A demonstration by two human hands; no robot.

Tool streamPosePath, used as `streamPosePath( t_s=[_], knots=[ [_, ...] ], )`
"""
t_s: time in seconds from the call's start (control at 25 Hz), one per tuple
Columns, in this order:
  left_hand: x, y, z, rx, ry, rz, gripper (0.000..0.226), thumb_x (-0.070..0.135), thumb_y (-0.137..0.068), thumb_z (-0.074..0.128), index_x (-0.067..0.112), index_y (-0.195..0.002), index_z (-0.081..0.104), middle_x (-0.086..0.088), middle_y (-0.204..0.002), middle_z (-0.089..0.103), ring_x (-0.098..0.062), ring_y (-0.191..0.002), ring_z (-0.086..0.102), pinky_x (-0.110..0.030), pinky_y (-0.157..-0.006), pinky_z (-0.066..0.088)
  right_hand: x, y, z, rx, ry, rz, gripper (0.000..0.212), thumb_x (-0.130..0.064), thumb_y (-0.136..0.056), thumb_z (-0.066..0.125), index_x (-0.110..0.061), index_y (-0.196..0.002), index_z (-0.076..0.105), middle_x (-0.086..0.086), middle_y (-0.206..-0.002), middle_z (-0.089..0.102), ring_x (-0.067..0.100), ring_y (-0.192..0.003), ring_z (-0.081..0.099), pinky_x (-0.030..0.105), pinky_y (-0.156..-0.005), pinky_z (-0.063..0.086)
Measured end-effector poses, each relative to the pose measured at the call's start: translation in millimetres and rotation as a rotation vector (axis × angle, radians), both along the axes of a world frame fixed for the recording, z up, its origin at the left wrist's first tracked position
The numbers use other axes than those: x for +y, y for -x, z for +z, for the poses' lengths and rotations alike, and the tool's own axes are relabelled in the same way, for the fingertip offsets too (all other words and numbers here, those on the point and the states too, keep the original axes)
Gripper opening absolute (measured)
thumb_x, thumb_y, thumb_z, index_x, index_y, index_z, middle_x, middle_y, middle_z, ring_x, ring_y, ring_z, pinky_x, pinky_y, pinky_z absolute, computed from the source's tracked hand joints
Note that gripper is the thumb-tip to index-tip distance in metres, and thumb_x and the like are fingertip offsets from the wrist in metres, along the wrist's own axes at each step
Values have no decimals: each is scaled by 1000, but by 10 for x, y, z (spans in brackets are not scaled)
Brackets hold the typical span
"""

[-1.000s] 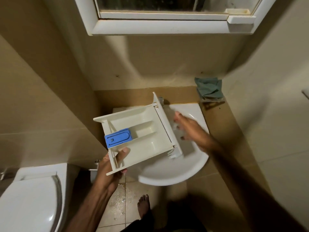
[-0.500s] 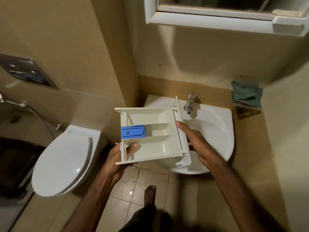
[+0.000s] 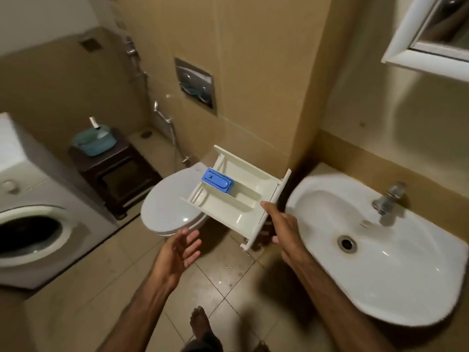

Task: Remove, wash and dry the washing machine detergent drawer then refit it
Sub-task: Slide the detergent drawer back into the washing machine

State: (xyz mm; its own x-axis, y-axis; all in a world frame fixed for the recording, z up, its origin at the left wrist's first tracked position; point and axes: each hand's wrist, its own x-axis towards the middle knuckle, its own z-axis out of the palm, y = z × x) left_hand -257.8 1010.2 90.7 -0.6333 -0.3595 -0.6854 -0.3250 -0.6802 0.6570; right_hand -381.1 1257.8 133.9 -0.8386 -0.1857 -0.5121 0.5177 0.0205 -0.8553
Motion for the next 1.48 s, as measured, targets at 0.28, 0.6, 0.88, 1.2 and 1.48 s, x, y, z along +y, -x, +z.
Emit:
streamPosePath(
  t_s=[0.28, 0.6, 0.88, 1.2, 1.48],
  knots=[
    [-668, -595, -84, -104, -46, 255, 26, 39, -101, 59, 18, -115, 68, -10, -121, 76, -24, -99, 72, -38, -76, 56, -1617, -157, -131, -110, 129, 157, 46, -44, -91, 75, -17, -125, 62, 0, -102, 73, 16, -95, 69, 52, -97, 58],
    [-2042, -764, -71, 9, -99, 490, 63, 59, -98, 56, 15, -142, 56, -13, -132, 68, -28, -122, 63, -49, -100, 52, -3550, -450, -311, -218, 221, 297, 54, -42, -90, 77, -15, -133, 58, 9, -112, 77, 32, -109, 74, 58, -95, 59],
    [-3215, -1297, -190, 73, -106, 502, 114, 81, -79, 59, 24, -167, 15, -21, -167, 29, -37, -151, 34, -58, -114, 41, -5128, -761, -402, -314, 279, 402, 53, -37, -93, 75, -18, -137, 53, 12, -120, 73, 37, -113, 72, 55, -95, 60],
    [-4319, -1279, -96, 192, 29, 723, 162, 87, -28, 86, 29, -165, 21, -17, -170, 18, -39, -152, 29, -63, -118, 36, -6569, -1297, -450, -405, 303, 527, 73, -41, -81, 80, -13, -143, 53, 20, -125, 73, 36, -108, 75, 53, -99, 58],
    [-5545, -1166, -7, 177, 46, 992, 90, 62, -69, 81, 7, -137, 62, -17, -115, 77, -29, -104, 74, -42, -87, 59, -7865, -1527, -423, -458, 240, 679, 57, -45, -89, 77, -11, -133, 62, 16, -109, 79, 28, -99, 78, 44, -93, 62]
  ],
)
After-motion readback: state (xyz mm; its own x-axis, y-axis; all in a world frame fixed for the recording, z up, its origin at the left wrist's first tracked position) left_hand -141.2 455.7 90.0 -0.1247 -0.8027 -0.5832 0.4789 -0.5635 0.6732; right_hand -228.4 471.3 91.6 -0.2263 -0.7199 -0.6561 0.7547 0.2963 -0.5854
